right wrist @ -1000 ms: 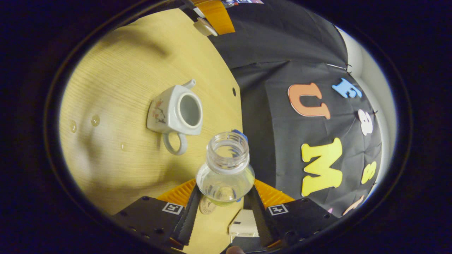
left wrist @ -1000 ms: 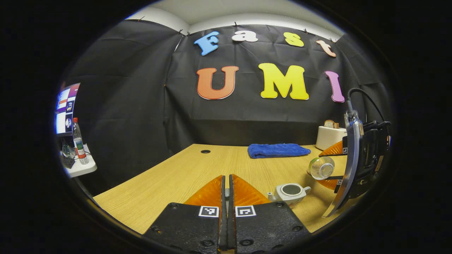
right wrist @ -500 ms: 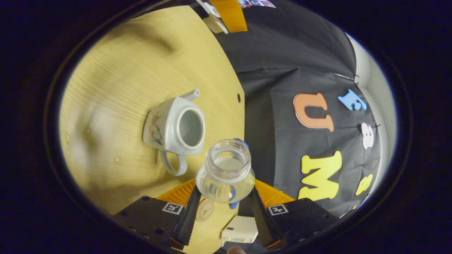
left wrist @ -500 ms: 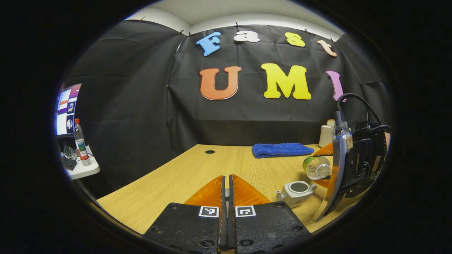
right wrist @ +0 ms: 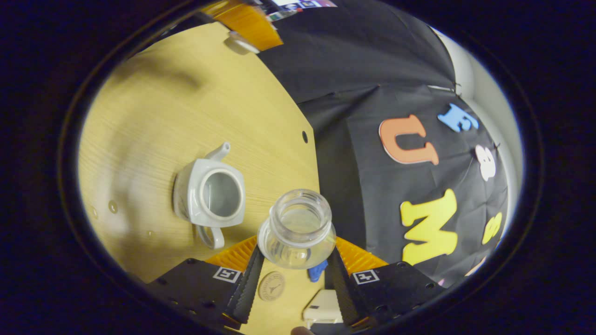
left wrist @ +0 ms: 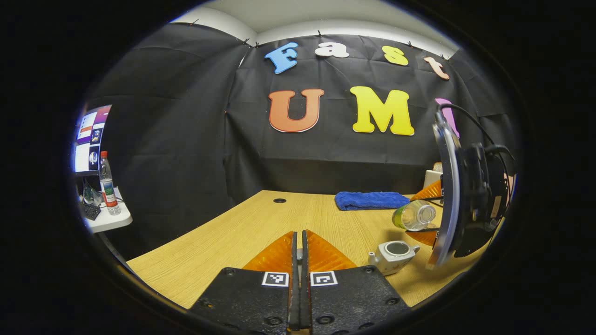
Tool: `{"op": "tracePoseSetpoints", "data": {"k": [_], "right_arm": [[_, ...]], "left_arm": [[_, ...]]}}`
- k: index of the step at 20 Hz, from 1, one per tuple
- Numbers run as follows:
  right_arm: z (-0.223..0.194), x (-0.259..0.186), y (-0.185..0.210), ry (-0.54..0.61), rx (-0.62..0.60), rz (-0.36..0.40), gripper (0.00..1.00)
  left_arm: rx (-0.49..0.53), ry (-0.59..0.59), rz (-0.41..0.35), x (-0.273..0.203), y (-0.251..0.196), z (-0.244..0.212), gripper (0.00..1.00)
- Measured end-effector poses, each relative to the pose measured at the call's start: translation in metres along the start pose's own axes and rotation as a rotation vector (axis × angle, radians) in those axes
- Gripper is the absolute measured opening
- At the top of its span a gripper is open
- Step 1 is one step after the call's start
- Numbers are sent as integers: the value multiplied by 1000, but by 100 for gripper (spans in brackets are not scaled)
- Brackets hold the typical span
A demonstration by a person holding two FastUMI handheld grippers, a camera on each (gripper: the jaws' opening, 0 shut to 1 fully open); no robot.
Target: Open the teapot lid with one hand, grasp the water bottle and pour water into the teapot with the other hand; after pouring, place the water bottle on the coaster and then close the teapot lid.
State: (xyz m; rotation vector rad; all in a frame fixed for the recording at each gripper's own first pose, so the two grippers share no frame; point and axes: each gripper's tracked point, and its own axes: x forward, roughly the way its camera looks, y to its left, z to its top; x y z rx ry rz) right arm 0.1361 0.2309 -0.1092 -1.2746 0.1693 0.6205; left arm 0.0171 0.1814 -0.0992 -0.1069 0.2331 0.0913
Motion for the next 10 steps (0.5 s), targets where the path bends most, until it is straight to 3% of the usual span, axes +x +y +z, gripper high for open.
{"op": "tracePoseSetpoints", "data": {"k": [5,10], "right_arm": [[-13,-9,-24,21,321,78,75],[-21,-22,-10,56,724,276,72]], "left_arm": [[6,-13,-9,-3,-4,4,3],[16,-15,-14,-4,-10,7,3]]}}
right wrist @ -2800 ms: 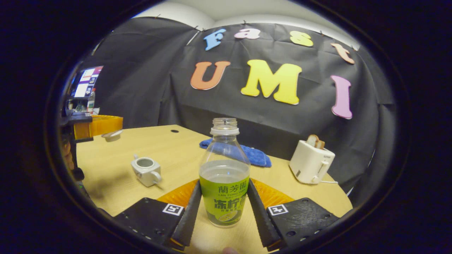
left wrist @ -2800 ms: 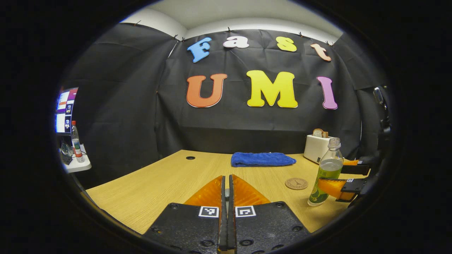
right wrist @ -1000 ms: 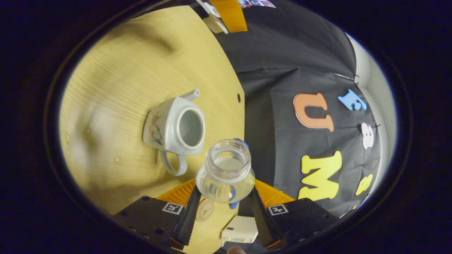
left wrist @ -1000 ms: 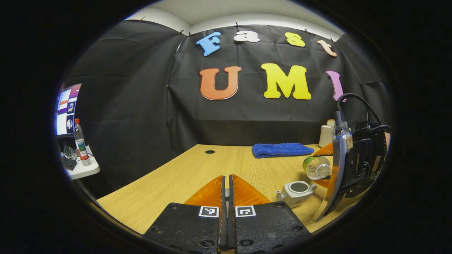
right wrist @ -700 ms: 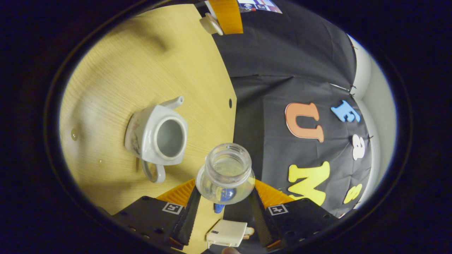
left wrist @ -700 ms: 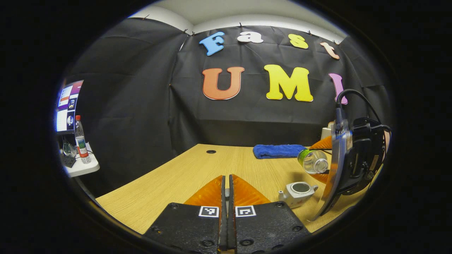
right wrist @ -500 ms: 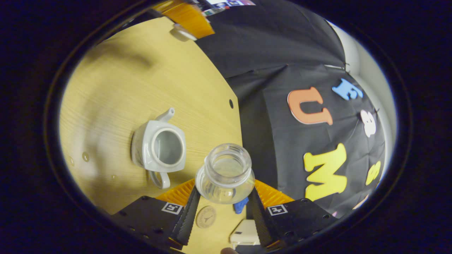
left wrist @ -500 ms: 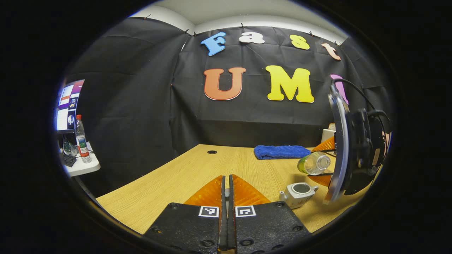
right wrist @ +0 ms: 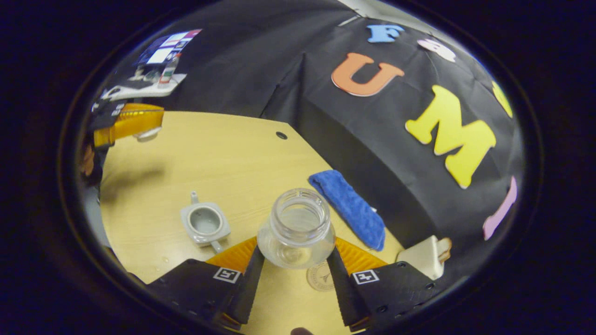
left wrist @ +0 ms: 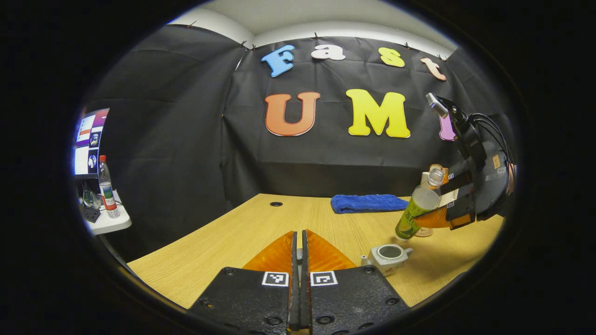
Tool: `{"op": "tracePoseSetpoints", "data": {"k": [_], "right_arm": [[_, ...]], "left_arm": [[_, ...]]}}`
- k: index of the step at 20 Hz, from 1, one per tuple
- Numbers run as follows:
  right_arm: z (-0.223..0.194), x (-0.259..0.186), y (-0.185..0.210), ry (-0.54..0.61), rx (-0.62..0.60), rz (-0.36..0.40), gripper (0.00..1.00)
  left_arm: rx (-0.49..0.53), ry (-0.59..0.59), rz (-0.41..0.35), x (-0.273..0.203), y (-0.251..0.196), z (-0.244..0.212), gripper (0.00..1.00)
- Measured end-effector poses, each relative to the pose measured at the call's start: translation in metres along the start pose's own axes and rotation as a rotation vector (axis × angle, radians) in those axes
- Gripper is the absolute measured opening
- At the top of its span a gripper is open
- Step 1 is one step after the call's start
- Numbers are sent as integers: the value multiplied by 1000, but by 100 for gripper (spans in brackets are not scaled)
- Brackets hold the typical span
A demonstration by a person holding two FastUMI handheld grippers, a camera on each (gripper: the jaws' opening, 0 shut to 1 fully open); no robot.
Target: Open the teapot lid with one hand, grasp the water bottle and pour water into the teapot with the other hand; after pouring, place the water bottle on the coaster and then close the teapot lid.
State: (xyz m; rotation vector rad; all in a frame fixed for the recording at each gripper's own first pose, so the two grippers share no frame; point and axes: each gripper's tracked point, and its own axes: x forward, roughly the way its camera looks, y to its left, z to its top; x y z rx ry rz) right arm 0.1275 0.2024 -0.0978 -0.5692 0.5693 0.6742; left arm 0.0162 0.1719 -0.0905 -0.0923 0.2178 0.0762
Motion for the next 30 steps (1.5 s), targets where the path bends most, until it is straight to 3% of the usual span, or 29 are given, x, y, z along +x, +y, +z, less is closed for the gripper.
{"op": "tracePoseSetpoints", "data": {"k": [4,7,13,17,19,20,23,26,30], "right_arm": [[-9,1,-6,-23,271,58,72],[-10,10,-16,-88,375,48,75],[-11,23,-9,-233,437,-26,79],[-16,30,-7,-246,434,-66,80],[-17,23,-22,-219,290,-148,74],[-13,16,-34,-203,133,-232,72],[-4,1,-41,-164,-210,-380,72],[-5,3,-10,-138,-466,-401,72],[-11,10,4,-116,-618,-417,72]], "left_arm": [[10,-9,-6,0,-4,3,3],[19,-10,-5,-1,-5,3,3],[39,-10,-3,0,-7,3,3],[36,-12,-5,0,-7,4,3],[35,-18,-5,-1,-7,4,3],[32,-16,-4,0,-7,3,3],[32,-15,-4,-1,-7,4,3],[39,-14,-9,0,-8,3,3],[36,-17,-16,0,-7,2,3]]}}
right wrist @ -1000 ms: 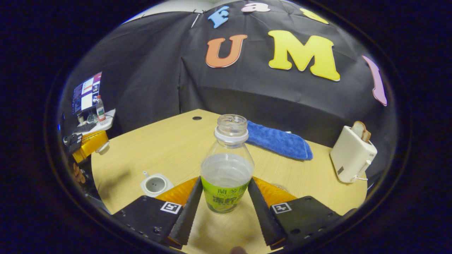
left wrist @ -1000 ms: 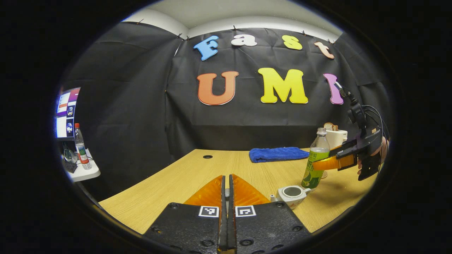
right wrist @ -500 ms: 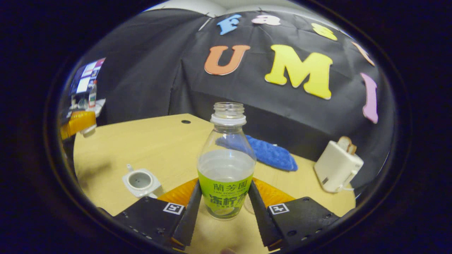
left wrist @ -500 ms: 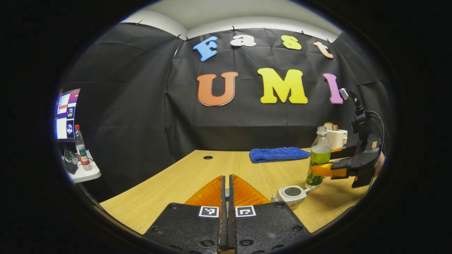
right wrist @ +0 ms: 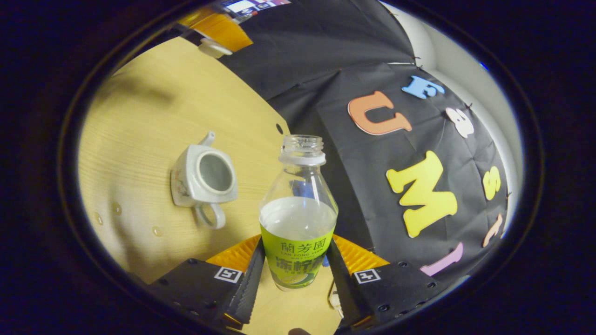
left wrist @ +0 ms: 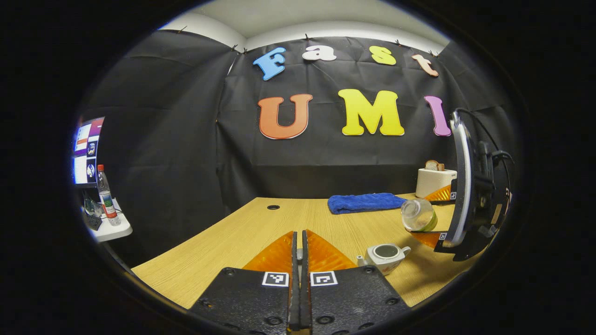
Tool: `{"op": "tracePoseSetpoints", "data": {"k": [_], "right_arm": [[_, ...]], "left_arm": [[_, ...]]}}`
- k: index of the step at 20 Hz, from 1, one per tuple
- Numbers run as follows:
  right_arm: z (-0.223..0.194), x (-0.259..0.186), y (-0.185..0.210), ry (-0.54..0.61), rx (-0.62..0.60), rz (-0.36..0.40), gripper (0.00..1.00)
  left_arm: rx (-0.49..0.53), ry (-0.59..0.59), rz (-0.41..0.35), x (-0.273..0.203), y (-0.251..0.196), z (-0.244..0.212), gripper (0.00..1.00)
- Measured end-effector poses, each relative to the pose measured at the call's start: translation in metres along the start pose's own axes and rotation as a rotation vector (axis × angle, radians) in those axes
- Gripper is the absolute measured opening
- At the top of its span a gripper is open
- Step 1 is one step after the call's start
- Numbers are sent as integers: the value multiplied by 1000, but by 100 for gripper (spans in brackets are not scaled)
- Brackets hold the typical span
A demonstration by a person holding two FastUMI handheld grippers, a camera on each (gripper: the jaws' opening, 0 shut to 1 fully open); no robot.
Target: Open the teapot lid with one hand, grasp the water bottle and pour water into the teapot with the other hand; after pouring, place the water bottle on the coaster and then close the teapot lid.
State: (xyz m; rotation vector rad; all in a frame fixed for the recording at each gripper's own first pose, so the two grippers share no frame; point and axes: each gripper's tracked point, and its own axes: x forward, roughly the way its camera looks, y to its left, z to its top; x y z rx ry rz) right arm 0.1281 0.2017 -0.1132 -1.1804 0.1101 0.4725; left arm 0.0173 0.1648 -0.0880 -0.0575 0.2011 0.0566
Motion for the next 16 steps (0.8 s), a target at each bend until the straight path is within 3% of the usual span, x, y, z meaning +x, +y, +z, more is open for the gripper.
{"op": "tracePoseSetpoints", "data": {"k": [4,16], "right_arm": [[6,2,-5,-19,-194,-85,72],[1,9,-10,-9,-551,-153,73]], "left_arm": [[-6,2,2,1,4,-4,3],[3,9,-2,2,3,-6,3]]}}
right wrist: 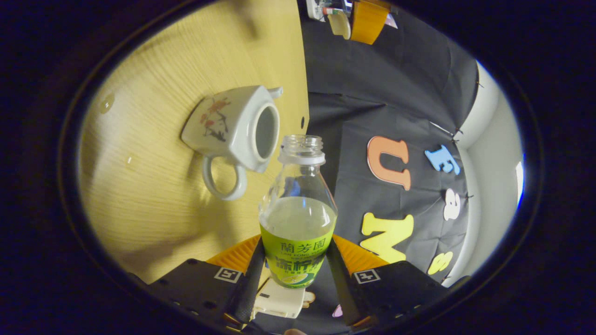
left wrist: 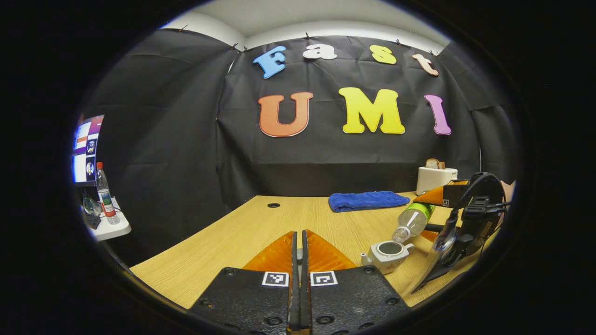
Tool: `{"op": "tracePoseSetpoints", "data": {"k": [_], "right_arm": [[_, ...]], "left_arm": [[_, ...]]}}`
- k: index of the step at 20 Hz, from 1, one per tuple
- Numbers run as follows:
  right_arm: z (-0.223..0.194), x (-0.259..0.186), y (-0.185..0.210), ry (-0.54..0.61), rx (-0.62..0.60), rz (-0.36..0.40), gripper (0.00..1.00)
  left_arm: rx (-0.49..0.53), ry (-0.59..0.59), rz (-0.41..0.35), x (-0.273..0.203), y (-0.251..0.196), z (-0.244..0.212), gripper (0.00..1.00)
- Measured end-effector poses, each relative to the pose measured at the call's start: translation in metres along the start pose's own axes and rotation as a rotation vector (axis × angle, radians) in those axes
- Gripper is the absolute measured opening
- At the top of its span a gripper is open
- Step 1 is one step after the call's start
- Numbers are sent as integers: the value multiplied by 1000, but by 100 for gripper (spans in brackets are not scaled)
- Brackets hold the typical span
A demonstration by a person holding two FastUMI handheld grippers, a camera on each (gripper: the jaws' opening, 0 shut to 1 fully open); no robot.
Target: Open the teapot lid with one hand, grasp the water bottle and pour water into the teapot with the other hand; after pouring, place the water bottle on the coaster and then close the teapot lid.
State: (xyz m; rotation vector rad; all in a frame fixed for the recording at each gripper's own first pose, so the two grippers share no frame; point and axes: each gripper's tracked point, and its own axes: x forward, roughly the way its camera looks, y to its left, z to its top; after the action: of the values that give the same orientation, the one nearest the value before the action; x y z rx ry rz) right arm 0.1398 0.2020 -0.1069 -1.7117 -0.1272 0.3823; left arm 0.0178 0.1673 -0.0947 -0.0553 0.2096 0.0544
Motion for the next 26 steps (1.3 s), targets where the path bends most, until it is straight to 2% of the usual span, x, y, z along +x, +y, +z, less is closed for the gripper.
{"op": "tracePoseSetpoints", "data": {"k": [4,14,20,23,26], "right_arm": [[-1,3,-4,-4,-123,-30,73],[0,8,-25,-26,-308,-114,73],[4,7,-33,-43,-393,-156,73],[12,9,-51,-55,-441,-205,72],[16,8,-51,-65,-446,-222,71]], "left_arm": [[4,3,0,0,1,-1,3],[5,2,-6,0,-1,-1,3],[1,1,-7,-1,0,-1,3],[0,0,-7,0,0,0,3],[-2,0,-6,-1,1,-1,3]]}}
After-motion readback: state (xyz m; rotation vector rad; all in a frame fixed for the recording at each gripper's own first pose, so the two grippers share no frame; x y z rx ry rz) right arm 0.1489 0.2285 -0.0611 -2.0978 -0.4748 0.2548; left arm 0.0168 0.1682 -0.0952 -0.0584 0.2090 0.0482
